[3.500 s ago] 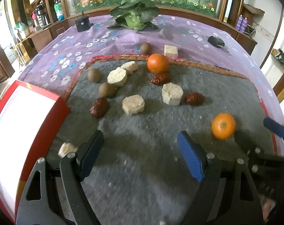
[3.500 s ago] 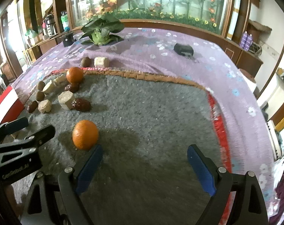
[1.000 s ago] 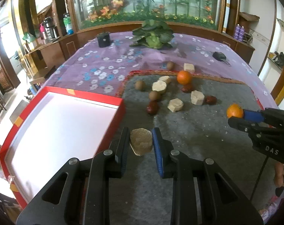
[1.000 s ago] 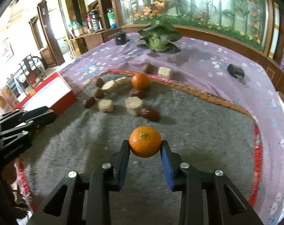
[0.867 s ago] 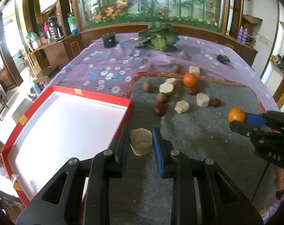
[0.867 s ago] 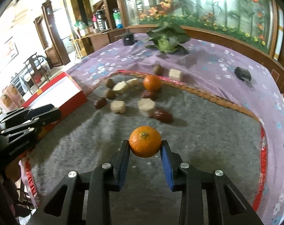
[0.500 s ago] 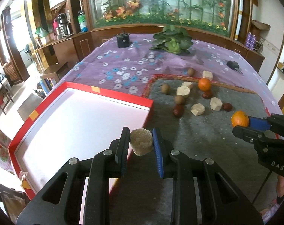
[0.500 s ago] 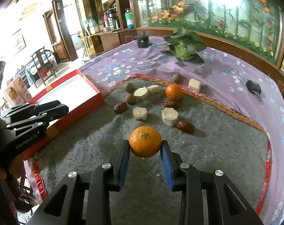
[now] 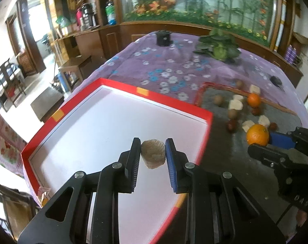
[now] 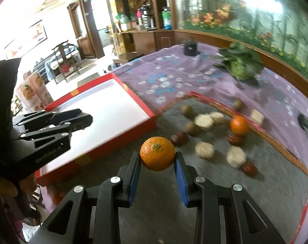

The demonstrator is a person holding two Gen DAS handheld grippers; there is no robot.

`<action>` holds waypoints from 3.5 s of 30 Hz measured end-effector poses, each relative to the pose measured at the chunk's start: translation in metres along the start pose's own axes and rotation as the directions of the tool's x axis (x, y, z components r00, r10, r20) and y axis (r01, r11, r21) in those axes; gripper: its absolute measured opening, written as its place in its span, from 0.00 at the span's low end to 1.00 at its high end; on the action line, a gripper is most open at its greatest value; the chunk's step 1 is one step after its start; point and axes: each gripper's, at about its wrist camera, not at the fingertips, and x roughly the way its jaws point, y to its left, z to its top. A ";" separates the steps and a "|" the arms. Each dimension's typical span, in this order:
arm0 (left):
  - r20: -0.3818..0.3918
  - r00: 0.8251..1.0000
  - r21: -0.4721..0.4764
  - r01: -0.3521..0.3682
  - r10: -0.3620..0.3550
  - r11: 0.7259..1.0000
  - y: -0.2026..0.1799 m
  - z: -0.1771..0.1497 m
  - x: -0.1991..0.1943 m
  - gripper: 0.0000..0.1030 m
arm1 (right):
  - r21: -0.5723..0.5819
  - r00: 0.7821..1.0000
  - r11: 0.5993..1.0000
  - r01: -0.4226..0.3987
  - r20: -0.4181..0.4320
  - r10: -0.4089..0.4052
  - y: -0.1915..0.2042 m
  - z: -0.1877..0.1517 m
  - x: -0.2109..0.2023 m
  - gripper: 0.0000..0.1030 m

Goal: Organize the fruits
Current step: 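Carry cake and orange into the white tray and open both grippers, then move both grippers back over the felt mat toward the remaining items, then grasp a red date with the left gripper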

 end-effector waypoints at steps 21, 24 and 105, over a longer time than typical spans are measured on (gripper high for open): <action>-0.101 0.992 -0.175 -0.093 0.076 0.980 0.051 0.010 0.042 0.27 | -0.096 0.989 0.990 -0.099 -0.120 0.087 0.046 0.055 0.105 0.32; -0.098 0.992 -0.193 -0.096 0.078 0.976 0.055 0.010 0.041 0.52 | -0.106 0.988 0.989 -0.104 -0.127 0.090 0.048 0.053 0.103 0.33; -0.033 0.976 0.161 0.217 -0.214 0.963 -0.097 0.019 0.027 0.18 | 0.106 0.997 0.993 0.060 -0.063 -0.054 -0.077 -0.013 0.031 0.48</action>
